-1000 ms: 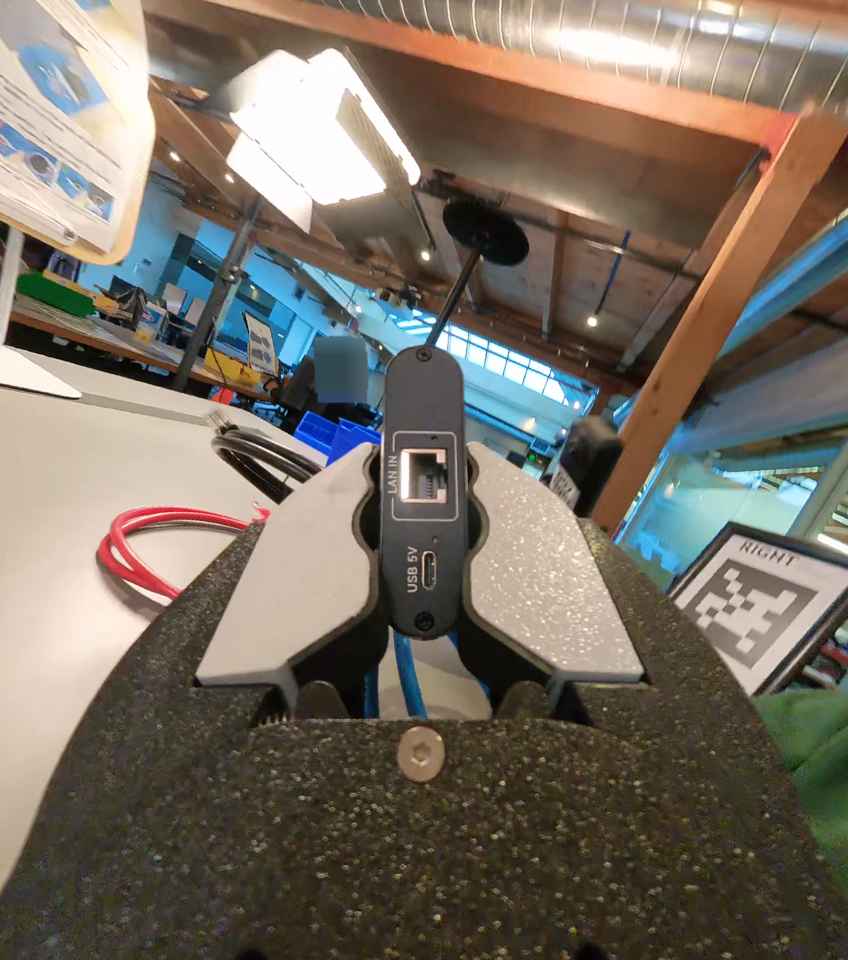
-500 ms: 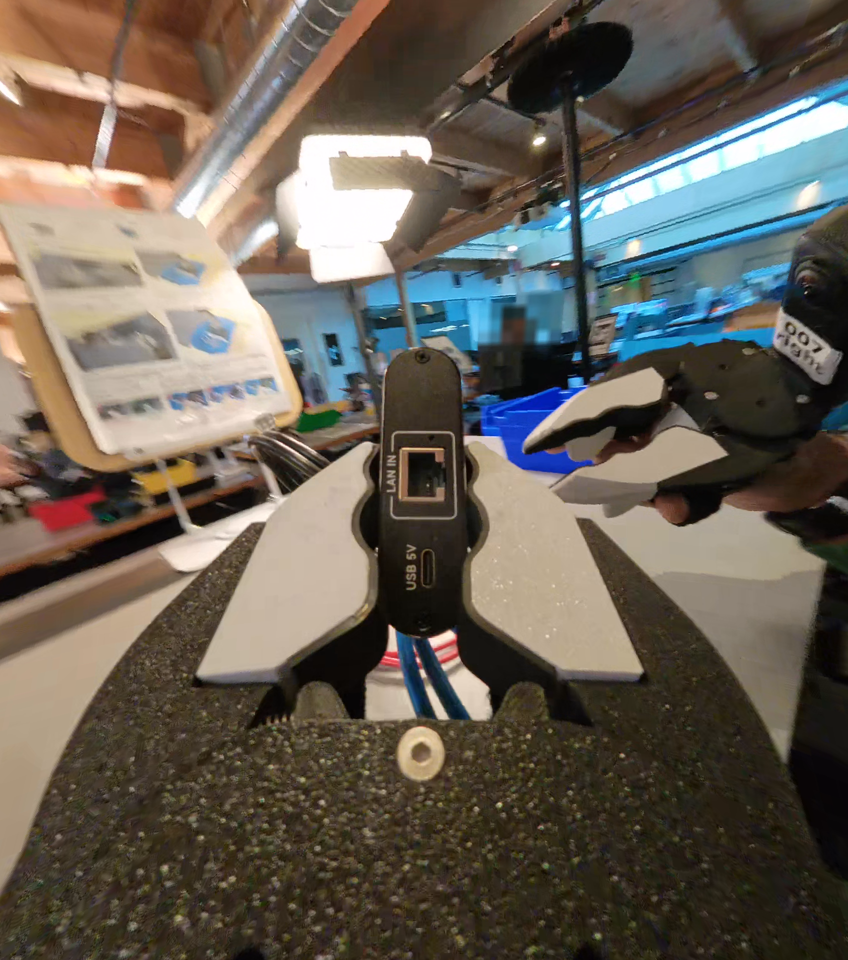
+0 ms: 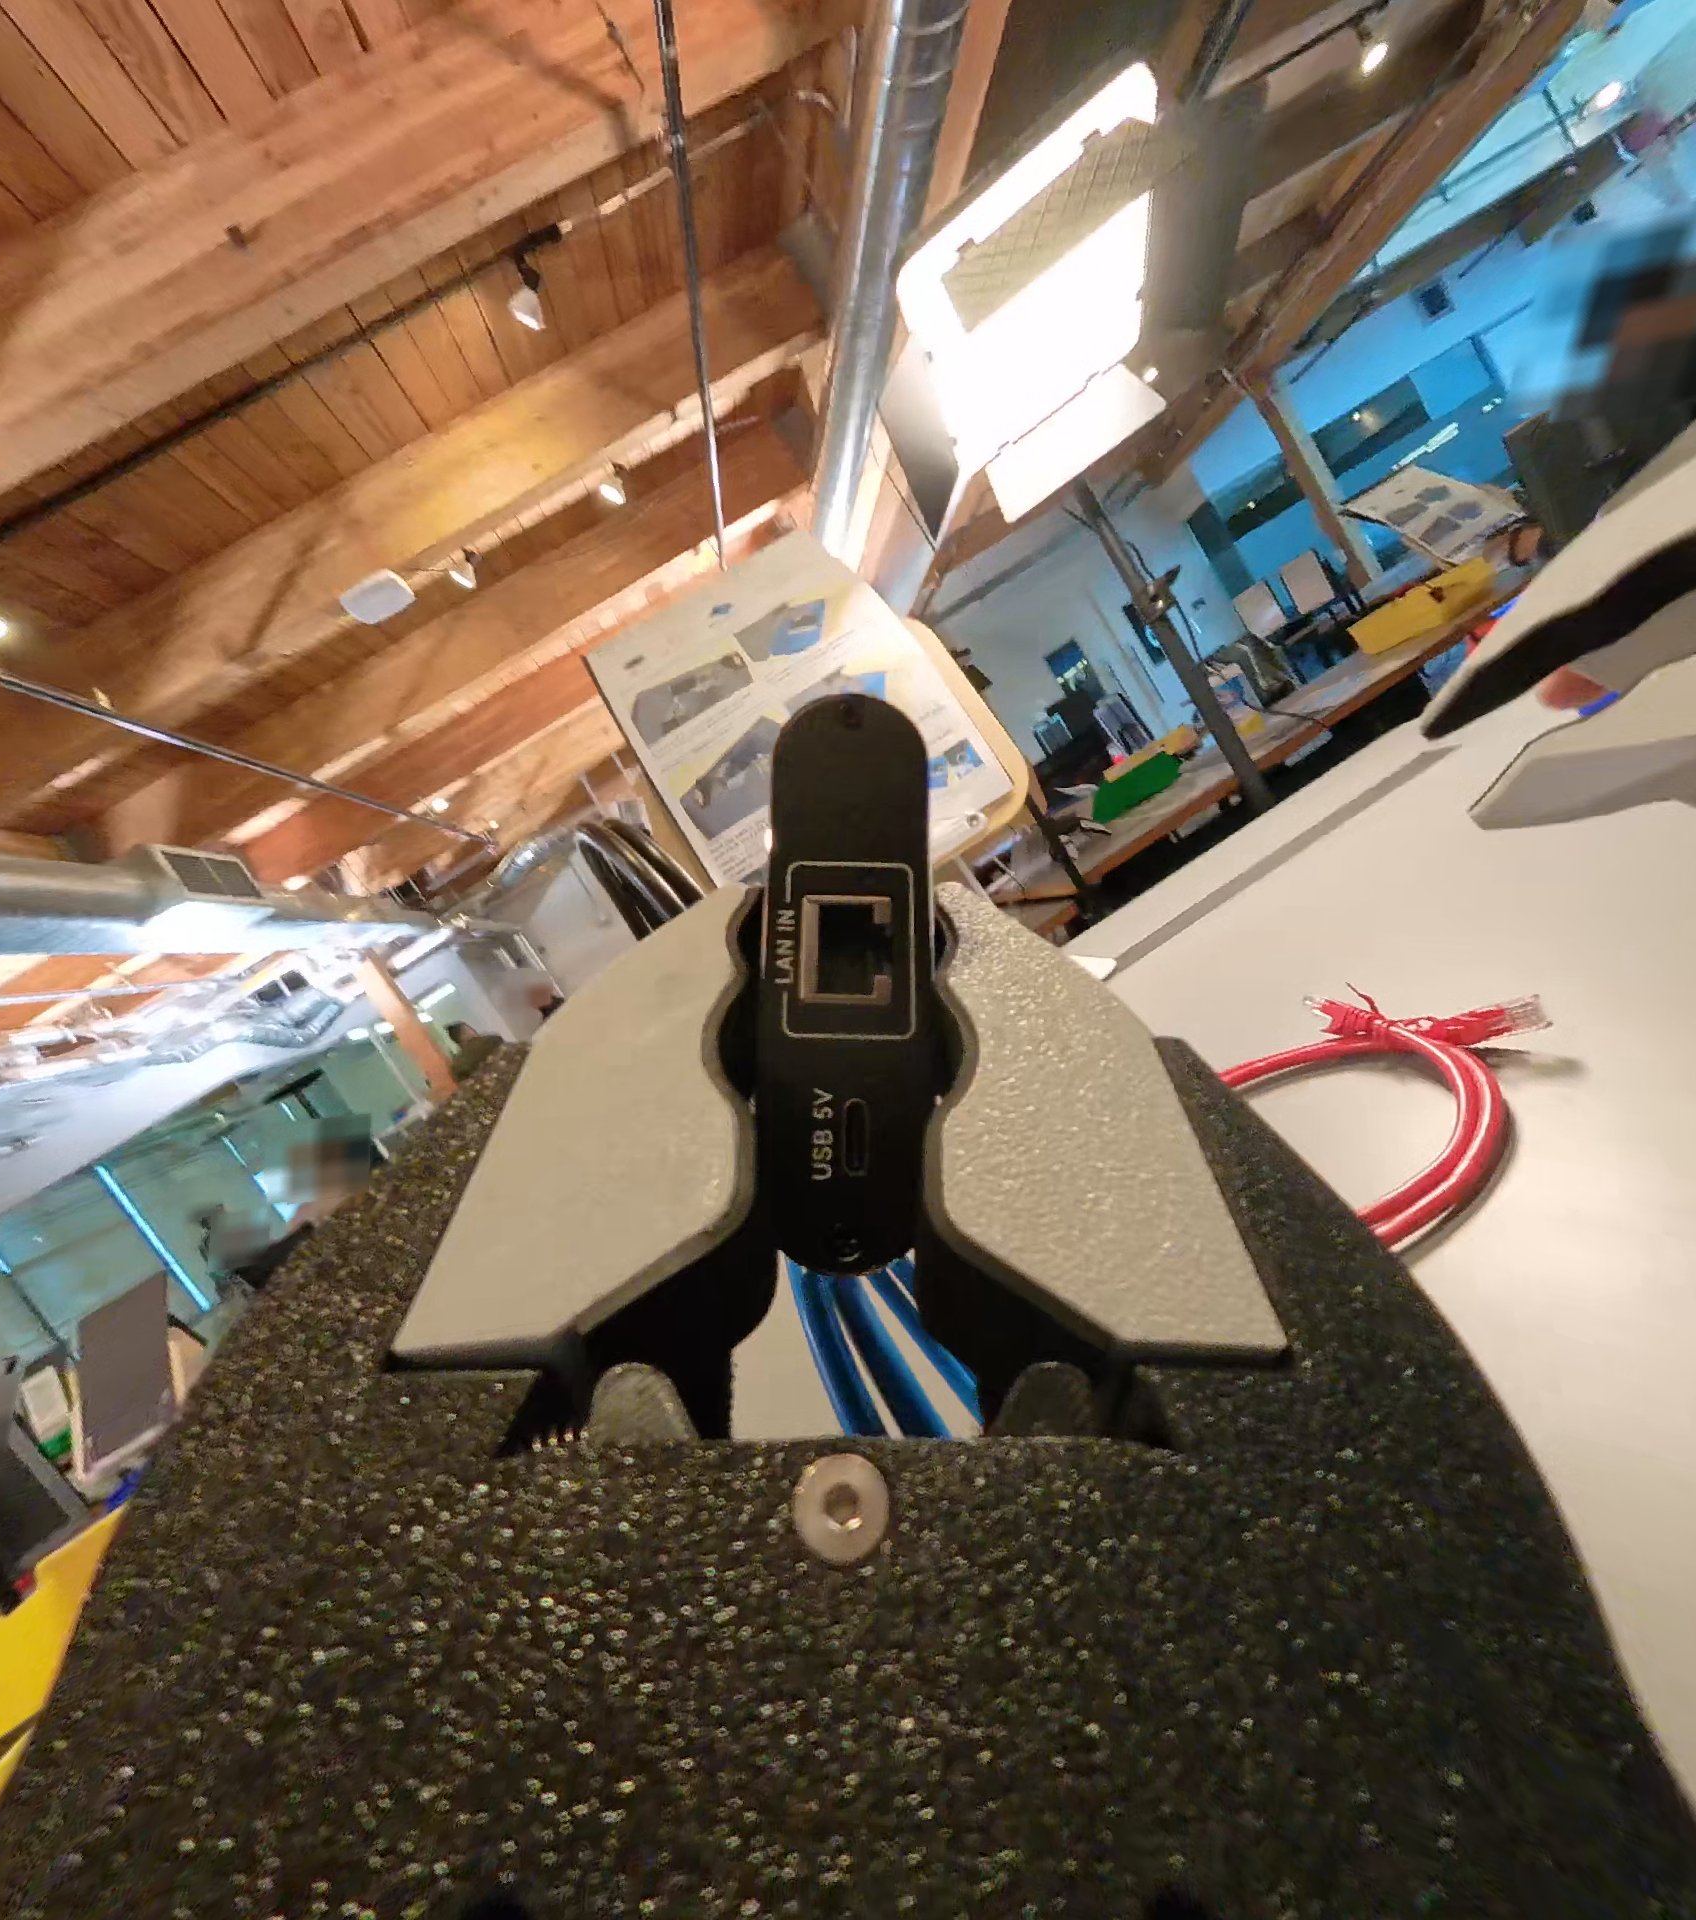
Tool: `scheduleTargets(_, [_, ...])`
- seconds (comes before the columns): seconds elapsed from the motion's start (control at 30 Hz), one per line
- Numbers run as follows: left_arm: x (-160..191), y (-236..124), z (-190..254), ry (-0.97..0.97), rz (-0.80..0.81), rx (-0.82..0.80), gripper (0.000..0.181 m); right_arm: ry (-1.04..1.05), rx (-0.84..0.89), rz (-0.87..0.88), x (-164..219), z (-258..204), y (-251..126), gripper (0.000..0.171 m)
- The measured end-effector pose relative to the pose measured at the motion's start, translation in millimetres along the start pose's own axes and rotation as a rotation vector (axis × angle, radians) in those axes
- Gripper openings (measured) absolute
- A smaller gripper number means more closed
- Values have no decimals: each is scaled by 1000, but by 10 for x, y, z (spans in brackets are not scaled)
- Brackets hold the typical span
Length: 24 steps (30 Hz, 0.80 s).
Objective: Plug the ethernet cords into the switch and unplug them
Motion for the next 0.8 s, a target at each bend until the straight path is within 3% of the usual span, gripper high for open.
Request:
scheduleTargets(0.2, [-32,44,346,137,38,74,28,-250,1,130,-384,-209,-61,31])
scheduleTargets(0.4, [-53,42,614,184,34,163,28,-336,-11,195,-703,-356,-160,33])
scheduleTargets(0.6, [-31,53,817,253,-60,432,28,-484,-59,221,-806,-481,-300,33])
scheduleTargets(0.8, [105,-22,972,423,-195,682,28,-614,-254,105,-689,-704,-319,32])
Point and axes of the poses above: each gripper's, where its closed fingertips meet, y out along the fingers, x out of its underside, z = x × y across the jaws, the point moved 7 cm from there along -y, back along the fingers, and after that the axes turned 11 degrees about -y, right-handed, at the moved point
